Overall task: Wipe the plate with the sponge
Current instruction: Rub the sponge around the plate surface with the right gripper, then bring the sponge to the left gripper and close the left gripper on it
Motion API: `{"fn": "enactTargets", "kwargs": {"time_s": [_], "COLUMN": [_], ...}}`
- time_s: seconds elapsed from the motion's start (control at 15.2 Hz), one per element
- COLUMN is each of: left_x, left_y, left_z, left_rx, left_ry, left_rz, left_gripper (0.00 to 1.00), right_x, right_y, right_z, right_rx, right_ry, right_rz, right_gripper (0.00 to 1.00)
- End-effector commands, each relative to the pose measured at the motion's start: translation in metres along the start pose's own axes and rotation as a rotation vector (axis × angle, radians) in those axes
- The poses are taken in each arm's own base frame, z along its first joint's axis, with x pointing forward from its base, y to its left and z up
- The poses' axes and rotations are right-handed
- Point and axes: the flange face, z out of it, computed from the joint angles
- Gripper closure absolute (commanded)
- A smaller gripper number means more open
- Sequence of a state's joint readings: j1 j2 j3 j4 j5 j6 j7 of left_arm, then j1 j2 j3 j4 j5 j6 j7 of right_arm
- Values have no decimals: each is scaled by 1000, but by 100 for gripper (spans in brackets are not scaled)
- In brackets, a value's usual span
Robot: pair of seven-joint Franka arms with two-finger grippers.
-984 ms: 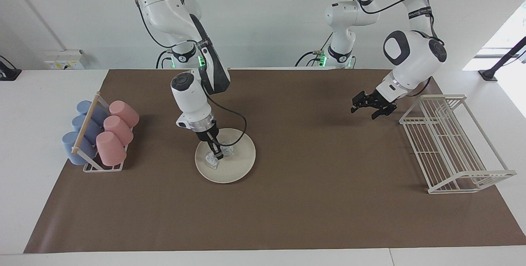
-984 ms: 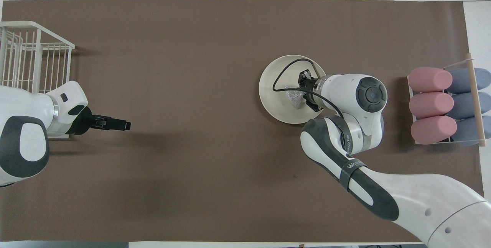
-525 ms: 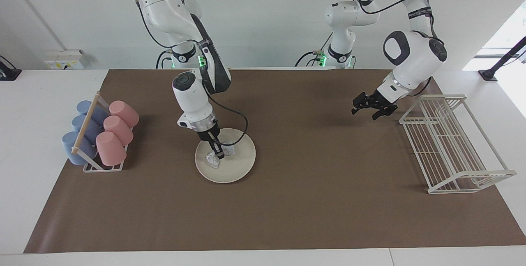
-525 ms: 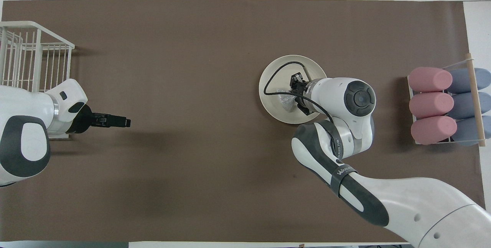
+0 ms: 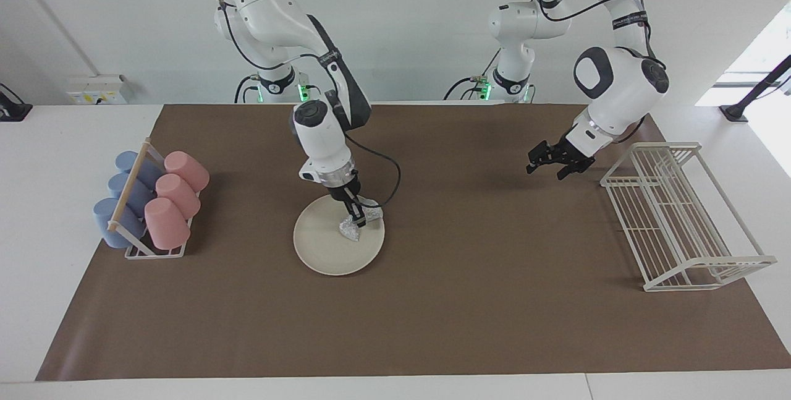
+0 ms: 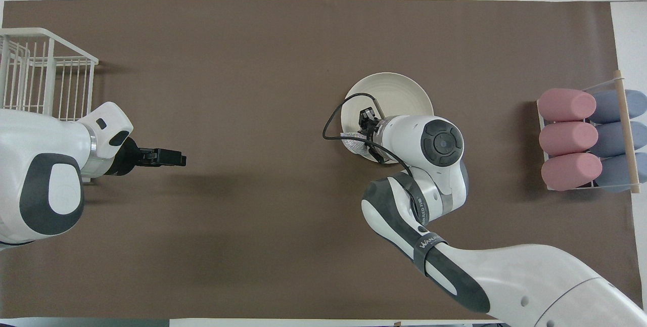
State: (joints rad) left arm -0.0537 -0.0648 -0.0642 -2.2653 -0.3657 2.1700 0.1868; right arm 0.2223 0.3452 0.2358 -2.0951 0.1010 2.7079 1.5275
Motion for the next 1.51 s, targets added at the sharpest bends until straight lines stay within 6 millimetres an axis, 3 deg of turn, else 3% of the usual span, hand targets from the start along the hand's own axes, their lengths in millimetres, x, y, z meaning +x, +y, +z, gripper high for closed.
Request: {"fn": "enactTargets", "kwargs": {"time_s": [0.0, 0.33, 0.46, 0.59, 0.66, 0.85, 0.98, 1.18, 1.44], "left_x": [6, 8, 10, 11, 11, 22, 29, 26, 15], "left_y": [9, 15, 22, 27, 29, 46, 62, 77, 90], "left_z": [2, 3, 2, 1, 1, -14, -25, -30, -30], "left_rx": [20, -5, -154, -252, -280, -486, -592, -687, -755], "left_ry": [21, 28, 46, 53, 56, 60, 12, -63, -95], "left_rz": [-10, -48, -156, -222, -240, -333, -336, -320, -192], "left_gripper": [0, 0, 0, 0, 0, 0, 0, 0, 0], "right_x": [0, -18, -31, -60, -85, -155, -183, -189, -190], "right_y": [-9, -52, -57, -61, -64, -54, -47, -54, -54], "right_z": [-1, -92, -128, -150, -159, -166, -169, -194, -198], "right_rx": [-41, -148, -181, -203, -200, -209, -194, -208, -206], "right_ry": [-11, -6, 4, 7, 11, 70, 109, 119, 119], "right_rz": [25, 106, 112, 132, 167, 213, 245, 254, 252], "right_gripper": [100, 100, 100, 100, 100, 100, 100, 100, 100]}}
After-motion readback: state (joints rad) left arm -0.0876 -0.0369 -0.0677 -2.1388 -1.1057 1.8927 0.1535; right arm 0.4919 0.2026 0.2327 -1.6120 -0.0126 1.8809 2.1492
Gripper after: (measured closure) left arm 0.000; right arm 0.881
